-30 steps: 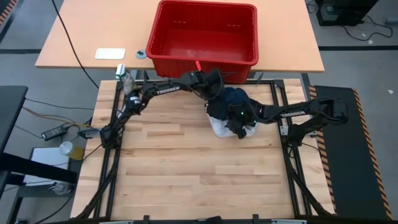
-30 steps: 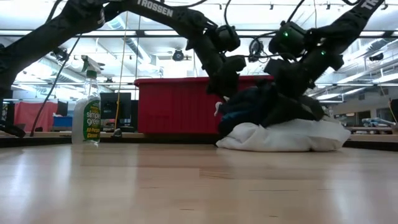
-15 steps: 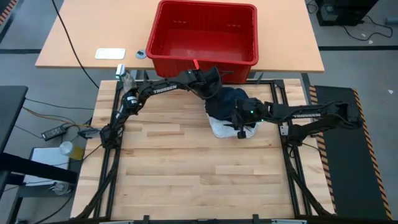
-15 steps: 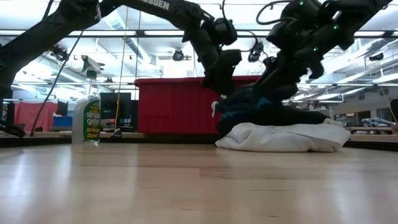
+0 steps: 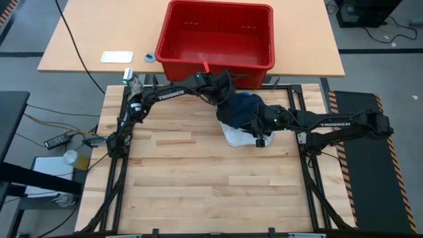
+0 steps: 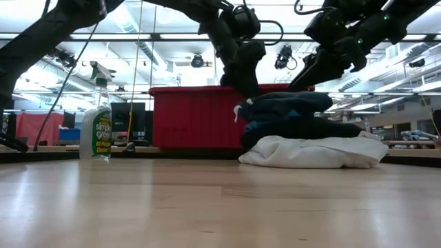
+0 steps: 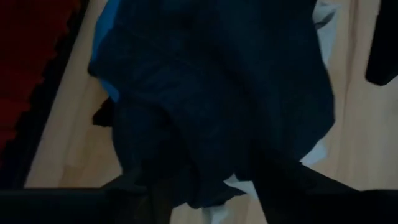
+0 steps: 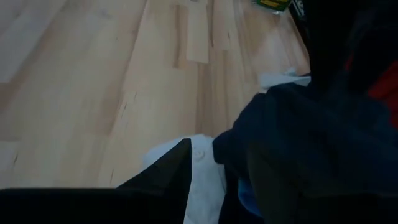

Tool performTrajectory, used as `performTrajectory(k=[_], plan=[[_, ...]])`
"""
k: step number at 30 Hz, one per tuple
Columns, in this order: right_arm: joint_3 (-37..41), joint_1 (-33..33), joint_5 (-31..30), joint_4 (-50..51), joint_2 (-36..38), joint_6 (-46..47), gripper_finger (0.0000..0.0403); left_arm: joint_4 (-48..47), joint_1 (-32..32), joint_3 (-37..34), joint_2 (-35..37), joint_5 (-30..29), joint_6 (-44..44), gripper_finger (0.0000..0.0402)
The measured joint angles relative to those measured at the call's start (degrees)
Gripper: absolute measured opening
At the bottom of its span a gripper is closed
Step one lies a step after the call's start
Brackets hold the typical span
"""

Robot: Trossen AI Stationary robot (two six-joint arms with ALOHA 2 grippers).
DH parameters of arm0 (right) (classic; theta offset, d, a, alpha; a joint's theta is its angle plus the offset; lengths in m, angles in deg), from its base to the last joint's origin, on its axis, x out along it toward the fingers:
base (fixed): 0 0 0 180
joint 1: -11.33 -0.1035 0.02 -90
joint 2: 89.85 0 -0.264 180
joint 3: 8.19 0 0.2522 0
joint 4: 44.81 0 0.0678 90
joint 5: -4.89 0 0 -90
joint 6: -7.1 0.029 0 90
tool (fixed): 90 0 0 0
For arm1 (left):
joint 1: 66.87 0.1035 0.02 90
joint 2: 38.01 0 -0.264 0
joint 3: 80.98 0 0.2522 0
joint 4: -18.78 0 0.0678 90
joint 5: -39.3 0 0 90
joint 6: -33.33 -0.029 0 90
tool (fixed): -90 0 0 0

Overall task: Fold laundry
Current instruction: Put the stacked clothes into the red bin

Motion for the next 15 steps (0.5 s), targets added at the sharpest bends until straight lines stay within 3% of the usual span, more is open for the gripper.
performTrajectory(k=[8,15], plan=[[0.07,-0.37,-3.24,1.46,3.51,4.91,0.0162,-4.01,1.16,0.00,0.87,-1.35,-0.20,0.0276],[0.04,0.65,-7.89,5.66,9.25,20.81,0.0161,-4.70,2.03,-0.44,7.31,-0.23,-1.97,0.0270]])
